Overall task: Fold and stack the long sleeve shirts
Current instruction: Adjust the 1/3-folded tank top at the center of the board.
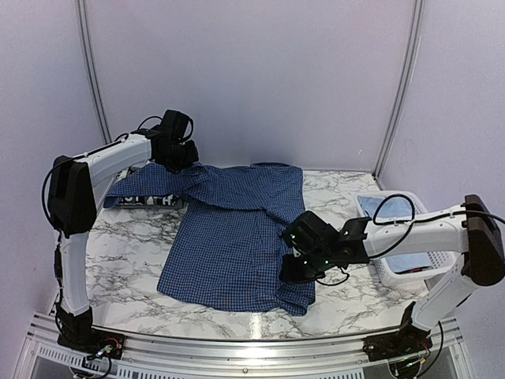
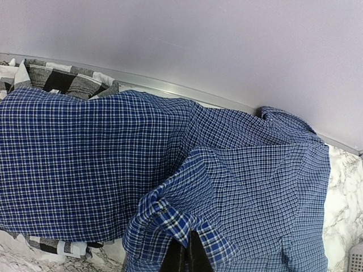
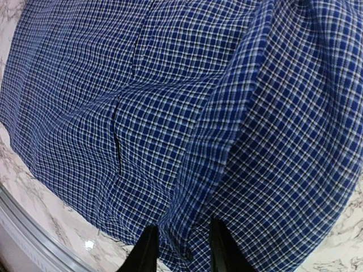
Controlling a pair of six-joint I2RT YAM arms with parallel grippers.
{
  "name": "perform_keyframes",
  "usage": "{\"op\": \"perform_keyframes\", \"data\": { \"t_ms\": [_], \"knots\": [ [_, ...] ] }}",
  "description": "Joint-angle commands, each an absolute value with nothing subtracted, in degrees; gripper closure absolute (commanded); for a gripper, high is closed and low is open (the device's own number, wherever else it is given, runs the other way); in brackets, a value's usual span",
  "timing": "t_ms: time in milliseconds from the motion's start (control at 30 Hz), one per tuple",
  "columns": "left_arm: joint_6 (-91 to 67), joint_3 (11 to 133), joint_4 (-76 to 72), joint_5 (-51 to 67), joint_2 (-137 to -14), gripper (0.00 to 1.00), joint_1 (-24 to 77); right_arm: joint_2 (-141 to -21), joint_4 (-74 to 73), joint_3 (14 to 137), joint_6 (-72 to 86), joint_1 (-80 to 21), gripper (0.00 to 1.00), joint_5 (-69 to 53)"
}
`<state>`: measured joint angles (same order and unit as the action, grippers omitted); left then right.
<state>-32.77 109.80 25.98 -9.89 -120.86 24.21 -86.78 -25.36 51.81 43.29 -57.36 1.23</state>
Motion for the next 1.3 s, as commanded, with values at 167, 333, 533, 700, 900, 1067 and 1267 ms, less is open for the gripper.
{"op": "perform_keyframes", "data": {
  "t_ms": [167,333,533,700,900,1067,1267],
  "knots": [
    [-32.61,111.95,24.67,-9.36,-122.40,1.00,23.89,-87.05,-29.18,57.31,40.37,-57.81,1.00,4.29],
    [-32.60,112.06,24.63,-9.28,-122.59,1.00,23.82,-85.82,-36.14,62.71,35.85,-58.71,1.00,0.97],
    [-32.69,111.98,24.57,-9.15,-122.70,1.00,23.84,-86.75,-41.59,67.29,33.83,-61.57,1.00,-3.10],
    [-32.78,111.91,24.54,-8.94,-122.79,1.00,23.82,-89.14,-38.75,66.45,34.26,-62.48,1.00,-6.07],
    [-32.28,112.04,24.55,-8.31,-122.61,1.00,23.82,-92.03,-35.55,65.57,34.76,-62.93,1.00,-6.51],
    [-32.25,112.17,24.47,-7.40,-122.65,1.00,23.84,-95.43,-30.79,65.86,34.77,-62.63,1.00,-7.46],
    [-32.00,111.58,24.45,-6.58,-122.22,1.00,23.90,-98.70,-29.02,65.06,34.37,-62.29,0.81,-8.44]
  ]
}}
